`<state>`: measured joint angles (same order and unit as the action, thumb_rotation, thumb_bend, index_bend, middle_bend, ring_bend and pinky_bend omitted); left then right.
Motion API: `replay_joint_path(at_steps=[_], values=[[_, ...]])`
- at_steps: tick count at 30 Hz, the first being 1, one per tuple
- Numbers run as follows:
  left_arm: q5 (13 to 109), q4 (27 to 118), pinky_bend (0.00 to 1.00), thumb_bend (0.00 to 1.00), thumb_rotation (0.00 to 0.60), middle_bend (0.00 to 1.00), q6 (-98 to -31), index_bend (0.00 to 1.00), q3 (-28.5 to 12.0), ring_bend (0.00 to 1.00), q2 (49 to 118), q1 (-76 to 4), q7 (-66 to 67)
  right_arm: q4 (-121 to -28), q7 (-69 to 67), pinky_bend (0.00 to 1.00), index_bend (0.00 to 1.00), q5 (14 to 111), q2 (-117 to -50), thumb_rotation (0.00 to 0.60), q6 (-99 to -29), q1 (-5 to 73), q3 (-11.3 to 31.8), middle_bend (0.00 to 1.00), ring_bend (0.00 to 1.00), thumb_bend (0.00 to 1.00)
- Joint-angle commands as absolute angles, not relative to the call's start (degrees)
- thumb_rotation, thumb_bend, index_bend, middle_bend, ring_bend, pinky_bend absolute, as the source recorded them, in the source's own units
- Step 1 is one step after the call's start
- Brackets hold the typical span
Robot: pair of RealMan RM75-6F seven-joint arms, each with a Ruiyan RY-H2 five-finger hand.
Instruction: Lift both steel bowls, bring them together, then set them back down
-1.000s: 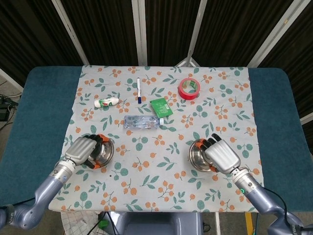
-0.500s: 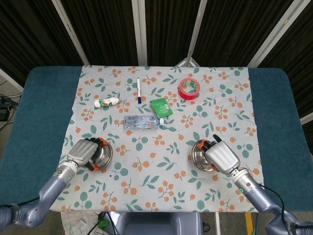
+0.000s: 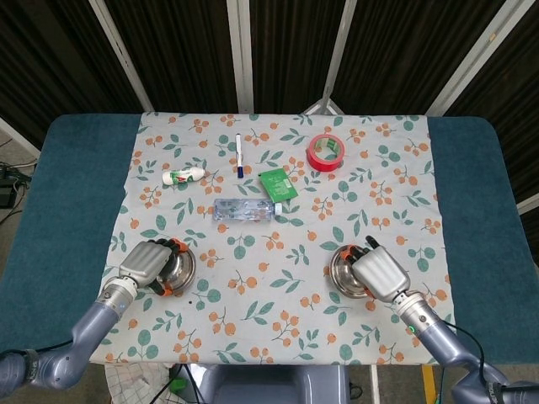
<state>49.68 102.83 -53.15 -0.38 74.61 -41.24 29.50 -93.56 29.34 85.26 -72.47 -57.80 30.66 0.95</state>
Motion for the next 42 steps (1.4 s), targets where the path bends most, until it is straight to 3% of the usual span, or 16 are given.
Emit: replay_joint_path(at_steps=[1, 4, 17, 31, 42], values=[[49.7, 102.9, 0.38, 0.03, 0.6, 0.15, -53.2, 0.19, -0.3, 0.21, 74.5, -41.3, 29.5, -94.1, 29.6, 0.22, 0.48, 84.0, -72.9, 0.6, -57.7, 30.4, 1.2, 0.36, 0.43, 0.29], [50.0, 103.3, 0.36, 0.03, 0.6, 0.12, -53.3, 0.17, -0.3, 0.18, 74.2, -41.4, 29.5, -95.1, 30.4, 0.21, 0.39, 82.3, -72.9, 0.6, -57.5, 30.3, 1.4, 0.3, 0.36, 0.26], [49.9, 105.0, 0.3, 0.01, 0.6, 0.04, -53.7, 0.1, 0.9, 0.08, 72.6, -42.3, 32.0, -98.4, 34.8, 0.15, 0.24, 75.9, -72.9, 0.6, -57.3, 29.9, 2.2, 0.17, 0.23, 0.13], [47.9, 105.7, 0.23, 0.0, 0.6, 0.0, -56.8, 0.09, 1.8, 0.0, 72.8, -42.8, 36.5, -100.5, 37.1, 0.1, 0.21, 72.2, -73.1, 0.6, -58.4, 29.9, 2.5, 0.12, 0.19, 0.12], [48.2, 104.8, 0.16, 0.0, 0.591, 0.0, -57.0, 0.06, 2.1, 0.0, 73.0, -42.6, 36.4, -101.2, 35.5, 0.07, 0.21, 72.0, -72.1, 0.6, -59.1, 29.8, 2.5, 0.11, 0.17, 0.12]])
